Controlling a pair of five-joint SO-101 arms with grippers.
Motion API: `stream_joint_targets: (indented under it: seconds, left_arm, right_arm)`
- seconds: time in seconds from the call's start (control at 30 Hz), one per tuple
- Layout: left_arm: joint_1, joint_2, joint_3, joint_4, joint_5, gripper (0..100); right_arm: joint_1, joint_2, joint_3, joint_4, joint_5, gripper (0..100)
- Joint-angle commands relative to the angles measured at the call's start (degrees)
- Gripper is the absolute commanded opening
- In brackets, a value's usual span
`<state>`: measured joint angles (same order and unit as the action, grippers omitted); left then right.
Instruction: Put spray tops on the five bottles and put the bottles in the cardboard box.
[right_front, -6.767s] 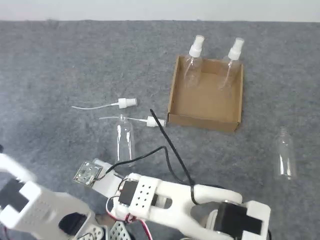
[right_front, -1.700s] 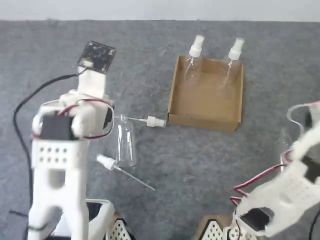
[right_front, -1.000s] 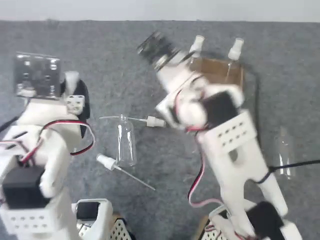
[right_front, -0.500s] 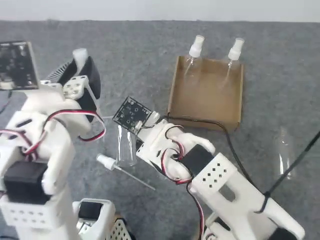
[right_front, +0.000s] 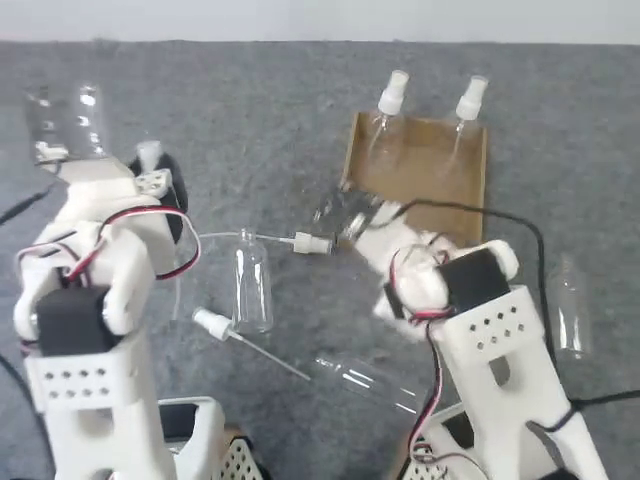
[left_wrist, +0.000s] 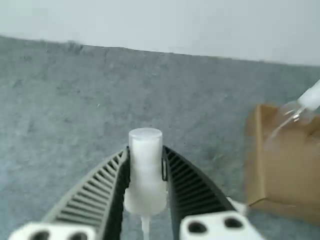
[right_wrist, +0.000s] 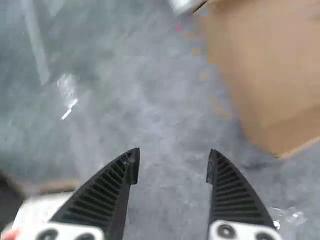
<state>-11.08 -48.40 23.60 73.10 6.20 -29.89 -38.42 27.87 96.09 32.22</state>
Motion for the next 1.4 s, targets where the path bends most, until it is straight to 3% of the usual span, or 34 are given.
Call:
stream_joint_targets:
  seconds: [0.0,0.17,0.27,0.6,0.8,0.9,1.03,1.17,1.37]
  left_arm:
    - [-3.6,0.62,2.86,-3.69,-3.6,1]
    - [-9.67,0.62,5.14,-5.19,-8.18,1]
    - [-10.9,0.62,5.05,-4.92,-9.41,1]
    - [-11.16,0.62,4.97,-4.84,-10.02,1]
    - [-11.52,0.62,4.97,-4.75,-10.29,1]
    - [-11.52,0.62,4.97,-4.75,-10.29,1]
    - [-11.52,0.62,4.97,-4.75,-10.29,1]
    - [-11.52,0.62,5.05,-4.66,-10.29,1]
    - [-11.08,0.0,4.18,-4.66,-10.02,1]
  right_arm:
    - [-8.92,-1.8,7.56,-0.75,0.0,17.8]
    - [-21.67,-1.8,19.87,-8.57,-6.95,24.7]
    - [-22.29,-1.8,20.22,-10.07,-8.09,31.4]
    - [-24.4,7.16,24.44,-20.53,-10.9,31.0]
    - [-24.4,16.31,24.53,-26.68,-11.69,19.6]
    - [-23.52,18.68,24.53,-27.74,-11.43,9.3]
    - [-17.19,19.47,24.09,-27.74,-10.81,0.3]
    - [-10.15,19.03,20.75,-27.21,-5.98,0.6]
    - [-7.34,12.09,9.14,-27.74,-8.18,0.6]
